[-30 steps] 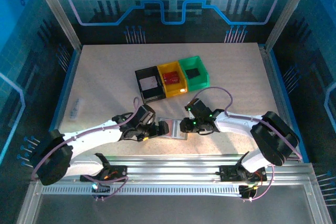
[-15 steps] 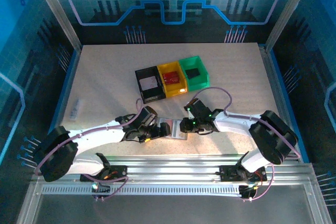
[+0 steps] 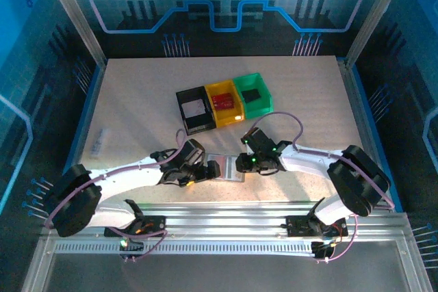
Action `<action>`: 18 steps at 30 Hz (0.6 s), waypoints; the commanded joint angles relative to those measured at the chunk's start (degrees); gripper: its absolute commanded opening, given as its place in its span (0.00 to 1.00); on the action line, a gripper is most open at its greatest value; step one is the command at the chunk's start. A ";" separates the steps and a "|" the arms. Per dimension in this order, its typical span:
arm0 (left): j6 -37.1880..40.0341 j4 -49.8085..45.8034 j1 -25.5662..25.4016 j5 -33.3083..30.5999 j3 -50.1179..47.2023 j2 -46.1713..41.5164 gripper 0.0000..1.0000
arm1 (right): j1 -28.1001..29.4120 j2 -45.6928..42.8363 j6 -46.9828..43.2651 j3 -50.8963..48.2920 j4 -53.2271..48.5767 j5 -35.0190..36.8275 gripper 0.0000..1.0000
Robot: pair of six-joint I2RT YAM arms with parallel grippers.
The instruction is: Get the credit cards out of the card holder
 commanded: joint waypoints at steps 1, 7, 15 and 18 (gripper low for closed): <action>0.42 -5.67 -0.57 -2.51 2.76 1.04 0.99 | 0.24 1.36 0.32 1.52 0.14 -0.90 0.23; 0.51 -7.95 -0.48 -2.52 4.41 3.18 0.99 | 0.26 2.27 0.74 1.54 1.01 -1.43 0.23; -0.06 -13.25 -0.43 -3.27 8.05 9.23 0.99 | 0.23 2.68 0.98 1.44 1.50 -1.43 0.25; -0.43 -14.92 -0.46 -4.64 9.11 10.31 0.99 | 0.28 3.16 1.03 1.45 1.99 -1.82 0.24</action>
